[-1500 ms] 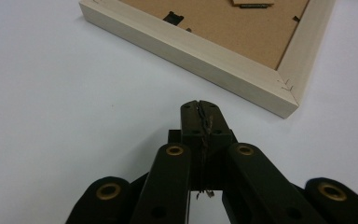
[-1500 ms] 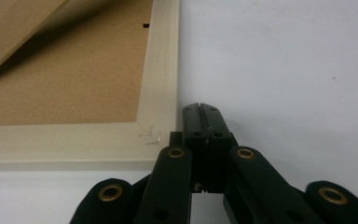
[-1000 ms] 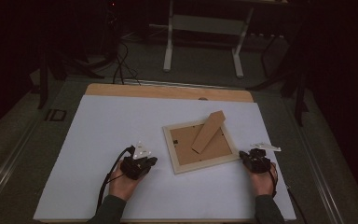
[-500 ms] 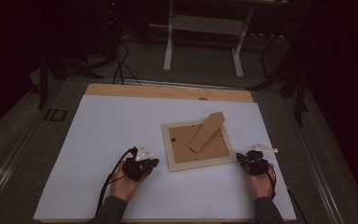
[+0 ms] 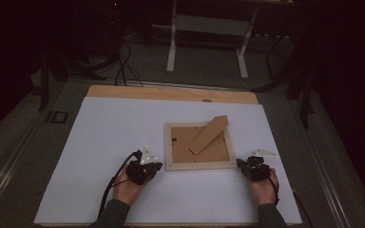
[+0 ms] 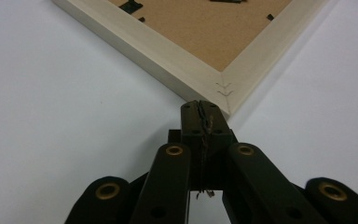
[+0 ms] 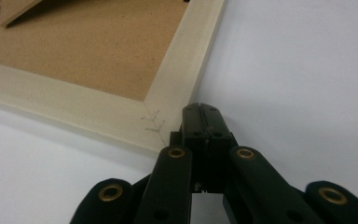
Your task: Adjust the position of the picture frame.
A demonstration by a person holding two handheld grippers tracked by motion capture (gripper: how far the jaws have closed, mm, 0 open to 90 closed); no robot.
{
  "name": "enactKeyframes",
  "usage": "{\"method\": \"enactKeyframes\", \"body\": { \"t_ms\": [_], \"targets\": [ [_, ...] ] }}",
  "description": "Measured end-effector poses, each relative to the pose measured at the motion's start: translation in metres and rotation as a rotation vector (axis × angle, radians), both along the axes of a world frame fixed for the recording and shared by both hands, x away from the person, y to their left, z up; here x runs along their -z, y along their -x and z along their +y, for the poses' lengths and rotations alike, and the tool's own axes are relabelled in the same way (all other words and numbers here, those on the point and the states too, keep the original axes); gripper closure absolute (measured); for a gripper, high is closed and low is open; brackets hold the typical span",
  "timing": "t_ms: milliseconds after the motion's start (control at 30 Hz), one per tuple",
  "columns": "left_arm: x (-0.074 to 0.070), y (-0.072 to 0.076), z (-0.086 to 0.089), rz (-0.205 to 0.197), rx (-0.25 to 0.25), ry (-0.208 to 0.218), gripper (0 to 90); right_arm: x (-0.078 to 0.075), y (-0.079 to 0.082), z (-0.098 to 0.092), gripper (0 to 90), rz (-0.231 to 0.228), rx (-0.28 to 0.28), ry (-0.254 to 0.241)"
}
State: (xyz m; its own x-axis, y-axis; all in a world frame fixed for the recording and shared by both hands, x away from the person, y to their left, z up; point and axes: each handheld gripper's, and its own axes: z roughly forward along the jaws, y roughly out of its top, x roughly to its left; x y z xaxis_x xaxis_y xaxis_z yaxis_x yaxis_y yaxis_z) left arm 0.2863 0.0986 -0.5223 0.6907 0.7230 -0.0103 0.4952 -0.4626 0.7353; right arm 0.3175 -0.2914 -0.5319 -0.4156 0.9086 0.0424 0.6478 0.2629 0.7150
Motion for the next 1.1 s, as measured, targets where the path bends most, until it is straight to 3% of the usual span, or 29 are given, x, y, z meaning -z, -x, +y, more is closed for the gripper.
{"method": "enactKeyframes", "body": {
  "t_ms": [700,1100],
  "targets": [
    [0.007,-0.008,0.005,-0.012,-0.070,-0.037,89.9,-0.001,0.012,0.027,90.0,0.013,-0.102,0.026],
    [0.010,-0.013,0.011,-0.007,-0.134,-0.025,88.4,-0.001,0.017,0.044,90.0,0.014,-0.165,0.047]
  ]
}}
